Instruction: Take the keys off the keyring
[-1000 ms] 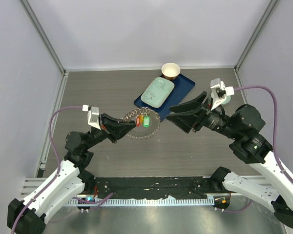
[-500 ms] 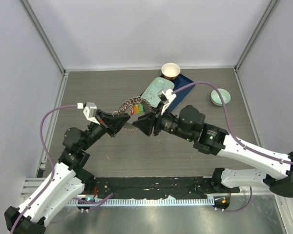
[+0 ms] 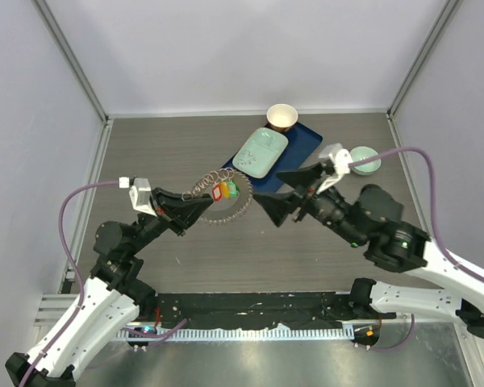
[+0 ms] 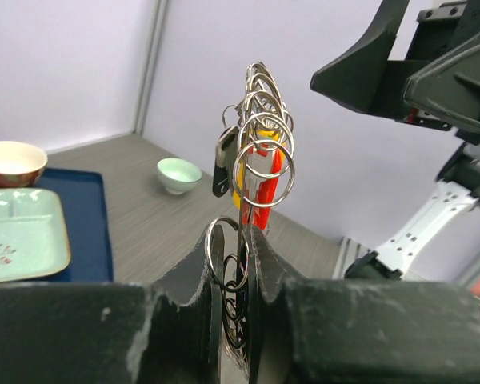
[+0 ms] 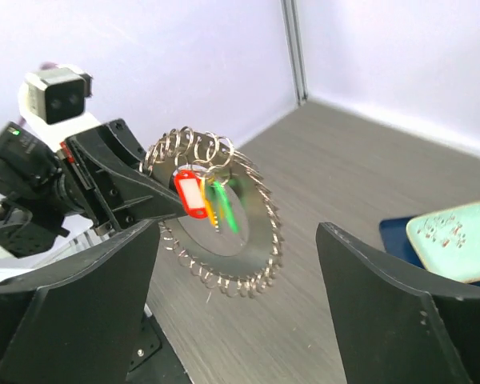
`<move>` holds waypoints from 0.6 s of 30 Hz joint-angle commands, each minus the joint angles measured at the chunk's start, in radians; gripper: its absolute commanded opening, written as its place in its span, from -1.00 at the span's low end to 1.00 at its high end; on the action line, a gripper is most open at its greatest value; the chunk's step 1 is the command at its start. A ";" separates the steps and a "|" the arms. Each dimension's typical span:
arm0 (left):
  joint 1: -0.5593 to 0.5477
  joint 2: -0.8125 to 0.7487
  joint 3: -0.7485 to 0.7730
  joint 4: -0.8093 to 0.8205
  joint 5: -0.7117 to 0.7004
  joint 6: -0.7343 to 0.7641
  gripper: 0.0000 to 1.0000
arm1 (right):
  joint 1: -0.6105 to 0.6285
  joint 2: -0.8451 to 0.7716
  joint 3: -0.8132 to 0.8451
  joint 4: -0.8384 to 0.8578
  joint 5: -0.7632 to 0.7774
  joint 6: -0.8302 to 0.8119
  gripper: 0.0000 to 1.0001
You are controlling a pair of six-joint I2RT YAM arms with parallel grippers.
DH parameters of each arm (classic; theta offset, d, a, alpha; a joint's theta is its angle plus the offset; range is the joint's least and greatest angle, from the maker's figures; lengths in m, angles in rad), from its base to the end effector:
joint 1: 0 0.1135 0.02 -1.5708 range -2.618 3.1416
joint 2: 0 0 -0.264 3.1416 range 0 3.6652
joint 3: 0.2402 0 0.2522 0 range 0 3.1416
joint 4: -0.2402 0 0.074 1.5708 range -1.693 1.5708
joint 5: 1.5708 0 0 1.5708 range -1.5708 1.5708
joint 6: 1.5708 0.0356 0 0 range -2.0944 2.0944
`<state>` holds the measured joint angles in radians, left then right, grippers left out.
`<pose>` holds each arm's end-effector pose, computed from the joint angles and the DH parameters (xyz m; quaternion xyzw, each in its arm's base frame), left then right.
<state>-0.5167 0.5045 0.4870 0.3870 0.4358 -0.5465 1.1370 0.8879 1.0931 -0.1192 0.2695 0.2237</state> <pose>0.1090 -0.0792 0.3352 0.1701 0.5544 -0.5136 0.6324 0.0880 0.1674 0.4363 -0.2065 0.6449 0.3887 0.6247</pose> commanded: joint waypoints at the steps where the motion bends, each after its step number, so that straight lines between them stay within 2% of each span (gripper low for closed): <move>1: 0.003 -0.027 -0.005 0.206 0.029 -0.091 -1.00 | 0.004 -0.058 -0.019 -0.103 -0.065 -0.093 0.75; 6: 0.003 -0.021 -0.008 0.341 0.054 -0.214 -1.00 | 0.004 -0.084 -0.065 -0.068 -0.238 -0.044 0.75; 8: 0.003 -0.018 -0.014 0.375 0.060 -0.271 -1.00 | 0.006 -0.076 -0.082 -0.039 -0.256 -0.034 0.75; 12: 0.003 -0.015 -0.059 0.519 0.067 -0.368 -1.00 | 0.004 -0.029 -0.087 0.071 -0.352 -0.029 0.65; 14: 0.003 -0.011 -0.077 0.541 0.070 -0.404 -0.99 | 0.004 0.005 -0.079 0.113 -0.398 -0.029 0.55; 18: 0.003 0.000 -0.103 0.578 0.089 -0.425 -0.99 | 0.004 0.039 -0.085 0.225 -0.461 0.020 0.51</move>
<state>-0.5167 0.4969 0.3969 0.8082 0.5110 -0.9031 1.1370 0.9230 0.9981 -0.0826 -0.0891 0.1970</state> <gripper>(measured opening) 0.137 0.759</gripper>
